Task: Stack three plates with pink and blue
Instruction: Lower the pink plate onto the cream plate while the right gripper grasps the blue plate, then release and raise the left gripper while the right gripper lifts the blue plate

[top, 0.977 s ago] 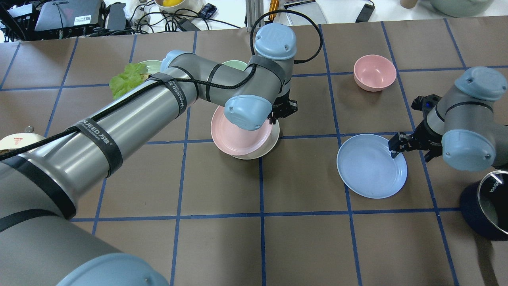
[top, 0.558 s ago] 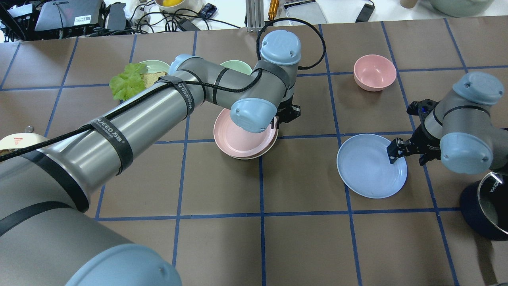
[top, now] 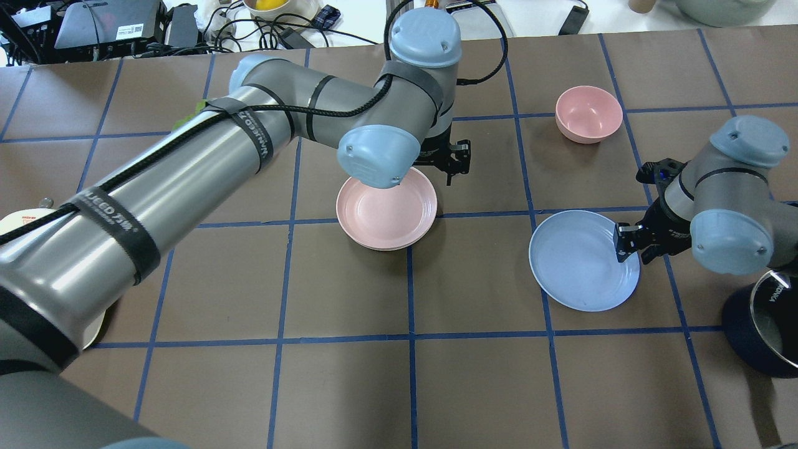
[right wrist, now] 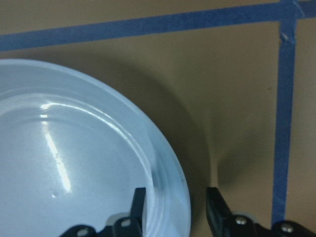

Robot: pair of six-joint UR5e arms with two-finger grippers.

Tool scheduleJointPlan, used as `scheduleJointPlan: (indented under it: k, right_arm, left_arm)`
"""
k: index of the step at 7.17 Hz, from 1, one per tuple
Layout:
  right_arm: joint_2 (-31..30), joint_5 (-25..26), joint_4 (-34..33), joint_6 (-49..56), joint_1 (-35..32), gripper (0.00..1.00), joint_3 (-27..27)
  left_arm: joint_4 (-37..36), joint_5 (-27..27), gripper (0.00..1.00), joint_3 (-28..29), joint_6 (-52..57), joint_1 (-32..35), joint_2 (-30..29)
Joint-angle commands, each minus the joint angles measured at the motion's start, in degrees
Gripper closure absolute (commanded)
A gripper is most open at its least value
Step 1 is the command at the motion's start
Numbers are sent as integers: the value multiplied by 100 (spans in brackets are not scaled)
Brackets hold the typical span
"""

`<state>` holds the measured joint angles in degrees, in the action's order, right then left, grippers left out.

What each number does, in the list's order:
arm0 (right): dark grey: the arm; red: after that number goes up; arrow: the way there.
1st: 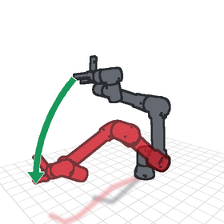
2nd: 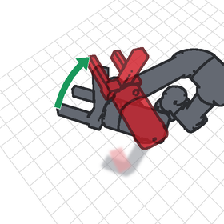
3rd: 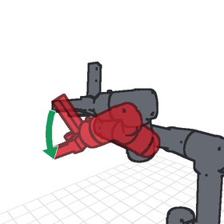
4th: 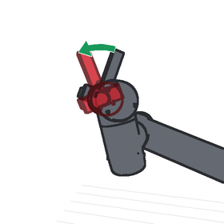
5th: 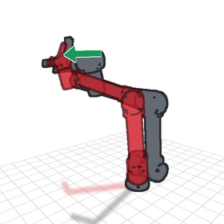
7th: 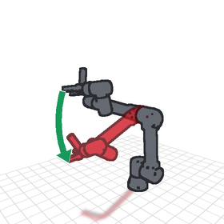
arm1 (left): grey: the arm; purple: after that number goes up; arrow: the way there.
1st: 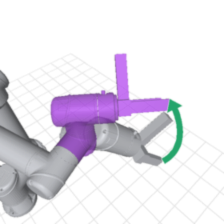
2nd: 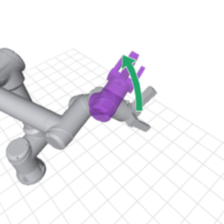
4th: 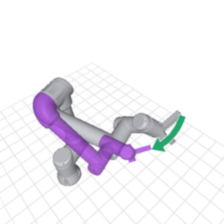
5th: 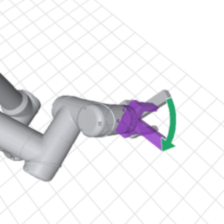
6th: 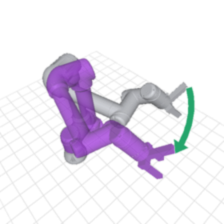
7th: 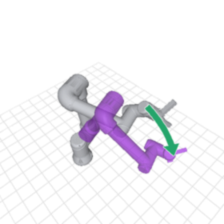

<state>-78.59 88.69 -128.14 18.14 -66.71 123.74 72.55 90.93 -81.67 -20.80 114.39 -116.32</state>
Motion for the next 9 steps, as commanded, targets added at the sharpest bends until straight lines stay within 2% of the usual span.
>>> scheduleJointPlan:
  k: [1,3,4,5,6,8,9]
  right_arm:
    - [-42,-35,26,-29,0,99,-51]
    - [-59,-80,26,-38,-9,100,-130]
    - [-86,-271,426,-56,-26,100,-435]
    - [-129,-482,1291,-169,-78,100,-1091]
    - [-51,-632,2031,-353,-244,100,-1845]
    - [666,-748,2257,-1132,-1111,100,-3052]
    - [888,-765,2250,-2076,-1638,100,-3283]
  left_arm:
    - [1395,-14,0,-7,940,-564,861]
    - [2383,-22,0,-16,1411,-1162,1696]
    - [2491,-75,0,10,1403,-1234,2074]
    - [2840,-93,0,-103,1385,-1383,2400]
    - [2861,-101,0,-348,1368,-1541,2551]
    - [2853,-101,0,-455,1420,-1997,2728]
    - [2835,-102,0,-455,1394,-2052,2737]
